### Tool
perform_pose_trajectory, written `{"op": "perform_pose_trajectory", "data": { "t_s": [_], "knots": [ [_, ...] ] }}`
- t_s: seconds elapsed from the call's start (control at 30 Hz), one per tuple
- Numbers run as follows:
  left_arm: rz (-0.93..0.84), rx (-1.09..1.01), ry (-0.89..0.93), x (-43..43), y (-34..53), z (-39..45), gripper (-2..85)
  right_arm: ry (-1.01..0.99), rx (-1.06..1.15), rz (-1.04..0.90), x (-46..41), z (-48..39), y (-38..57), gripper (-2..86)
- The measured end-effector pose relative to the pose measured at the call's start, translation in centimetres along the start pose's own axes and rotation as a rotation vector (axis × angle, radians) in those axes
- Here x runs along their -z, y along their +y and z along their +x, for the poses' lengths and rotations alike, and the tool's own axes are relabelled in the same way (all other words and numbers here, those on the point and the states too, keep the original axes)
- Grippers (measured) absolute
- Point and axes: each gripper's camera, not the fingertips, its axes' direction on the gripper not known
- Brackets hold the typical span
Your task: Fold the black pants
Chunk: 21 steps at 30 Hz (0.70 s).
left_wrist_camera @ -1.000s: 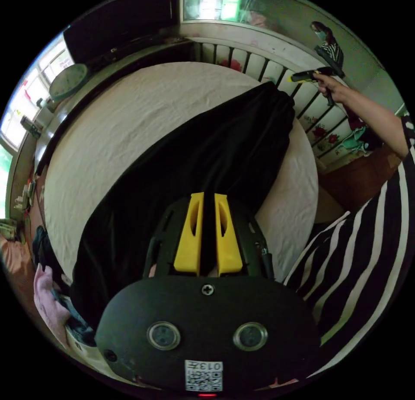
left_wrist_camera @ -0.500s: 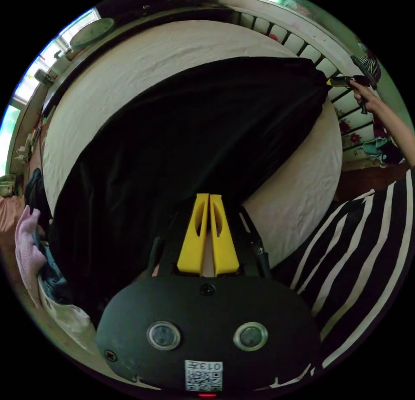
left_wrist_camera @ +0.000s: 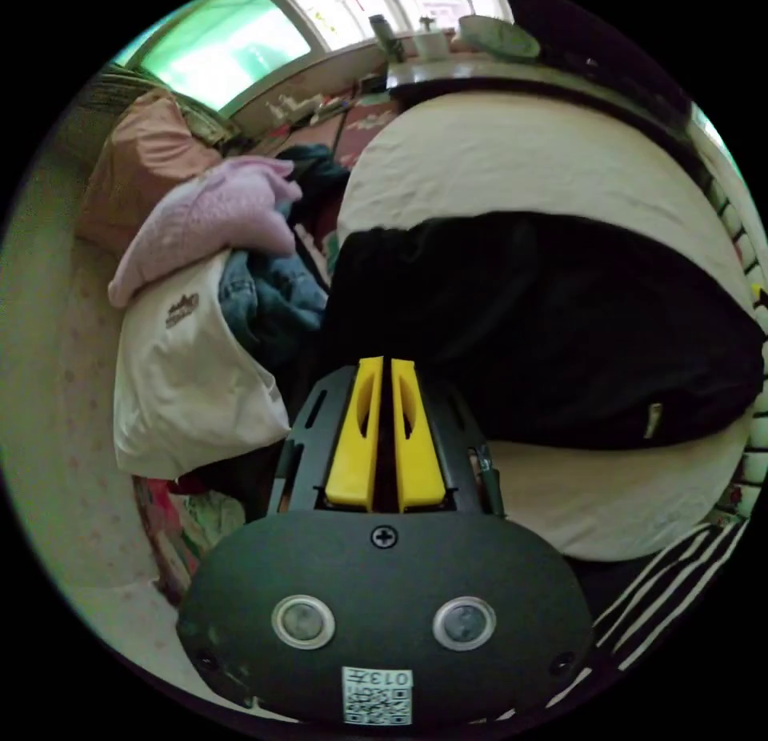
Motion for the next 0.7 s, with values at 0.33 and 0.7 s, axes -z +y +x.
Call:
{"op": "perform_pose_trajectory", "data": {
  "t_s": [0.33, 0.7],
  "knots": [
    [0.135, 0.08, 0.034, 1.6, 3.5, -3.3, 2.6, -0.408, 0.745, -0.146, -10.5, -31.4, -16.6, 11.3],
    [0.059, 0.177, 0.118, -3.1, 5.5, -5.7, 6.6, -0.461, 1.037, -0.494, -22.2, -50.5, -24.9, 10.6]
  ]
}}
